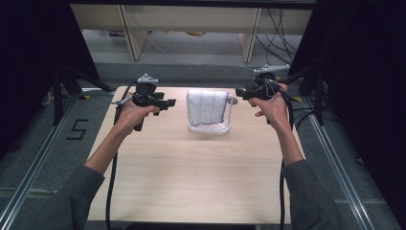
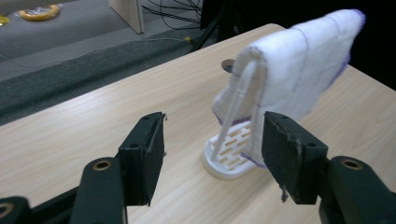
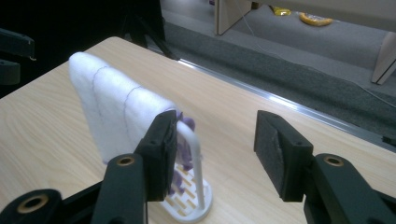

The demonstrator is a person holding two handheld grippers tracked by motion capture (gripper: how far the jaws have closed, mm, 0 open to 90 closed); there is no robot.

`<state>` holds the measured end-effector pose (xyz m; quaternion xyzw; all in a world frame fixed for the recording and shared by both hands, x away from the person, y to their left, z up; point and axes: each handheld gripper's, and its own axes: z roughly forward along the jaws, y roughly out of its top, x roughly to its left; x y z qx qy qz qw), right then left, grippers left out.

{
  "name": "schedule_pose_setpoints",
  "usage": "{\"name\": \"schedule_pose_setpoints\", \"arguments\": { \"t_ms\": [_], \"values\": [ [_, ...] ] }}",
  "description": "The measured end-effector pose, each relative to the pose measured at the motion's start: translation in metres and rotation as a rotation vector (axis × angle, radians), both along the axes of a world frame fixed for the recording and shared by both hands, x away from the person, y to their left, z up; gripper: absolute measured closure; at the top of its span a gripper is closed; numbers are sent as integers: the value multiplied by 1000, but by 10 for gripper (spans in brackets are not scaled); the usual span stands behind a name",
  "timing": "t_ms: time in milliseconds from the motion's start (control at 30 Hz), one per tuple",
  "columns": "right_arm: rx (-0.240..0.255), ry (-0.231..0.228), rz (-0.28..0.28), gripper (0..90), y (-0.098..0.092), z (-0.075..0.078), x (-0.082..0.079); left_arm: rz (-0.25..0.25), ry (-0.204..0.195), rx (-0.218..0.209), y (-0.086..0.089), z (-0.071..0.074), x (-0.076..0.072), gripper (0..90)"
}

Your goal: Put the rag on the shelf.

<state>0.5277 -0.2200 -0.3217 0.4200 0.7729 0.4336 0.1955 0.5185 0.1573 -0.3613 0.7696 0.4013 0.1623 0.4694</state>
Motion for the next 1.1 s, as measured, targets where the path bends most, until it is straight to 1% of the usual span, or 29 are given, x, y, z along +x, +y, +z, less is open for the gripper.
{"name": "schedule_pose_setpoints", "arguments": {
  "t_ms": [33,67,100,133,167,233,267,300,333,367,400,433,467,500,533,567,600,633,667,700,733,800,833,933,967,1000,1033,1067,1100],
  "values": [
    [7,5,-5,491,1,-1,-2,-9,4,-8,0,-1,-2,385],
    [0,15,-8,478,1,0,-4,-14,-4,5,-1,-1,-5,383],
    [1,5,-3,471,1,-2,-4,-25,-1,5,-1,-2,-7,380],
    [-4,-2,2,469,1,-2,-5,-19,-1,-7,-3,-3,-10,377],
    [4,8,-5,462,2,-2,-8,-26,0,-11,-4,-4,-12,376],
    [-4,0,20,447,3,-4,-10,-40,14,-35,-5,-6,-17,374],
    [1,12,8,442,5,-4,-13,-44,16,-36,-6,-6,-19,374],
    [1,5,14,438,5,-5,-14,-59,14,-20,-7,-6,-22,372],
    [-4,8,13,433,6,-5,-15,-66,15,-20,-8,-6,-24,368],
    [-7,-3,16,422,6,-5,-16,-66,7,-14,-9,-6,-27,361],
    [-11,-5,17,418,7,-6,-17,-67,6,-27,-10,-6,-30,361],
    [2,-2,20,416,7,-6,-19,-79,3,-28,-11,-5,-32,360],
    [-9,-6,28,413,7,-6,-20,-85,-1,-27,-12,-5,-35,357],
    [5,3,25,408,8,-6,-22,-93,-4,-19,-11,-5,-37,354],
    [6,2,34,405,8,-7,-24,-90,-6,-32,-12,-6,-39,352],
    [3,-3,28,401,8,-7,-26,-95,-6,-36,-12,-6,-41,350],
    [6,7,25,397,8,-7,-29,-89,-9,-37,-12,-7,-44,346],
    [-1,-5,35,393,7,-8,-30,-97,-2,-40,-12,-8,-45,341],
    [-1,-1,37,387,8,-9,-32,-99,-2,-36,-12,-9,-47,338],
    [0,-9,49,385,7,-10,-33,-99,-4,-42,-12,-10,-50,336],
    [16,-8,42,380,7,-12,-35,-101,-4,-44,-11,-11,-51,334],
    [16,13,40,375,7,-13,-40,-111,-2,-47,-12,-13,-56,328],
    [15,0,46,371,7,-14,-41,-110,-3,-50,-12,-14,-58,325],
    [14,-4,50,366,7,-17,-45,-111,-10,-58,-12,-18,-64,320],
    [22,-9,51,364,7,-19,-47,-123,-5,-62,-12,-18,-65,317],
    [28,11,51,361,8,-19,-49,-120,-4,-64,-13,-19,-67,313],
    [28,-1,66,360,8,-21,-50,-123,-9,-59,-12,-20,-68,310],
    [24,1,68,359,8,-21,-52,-125,-4,-57,-13,-20,-70,309],
    [26,-15,78,357,9,-23,-52,-120,-13,-62,-13,-21,-71,304]
  ]
}}
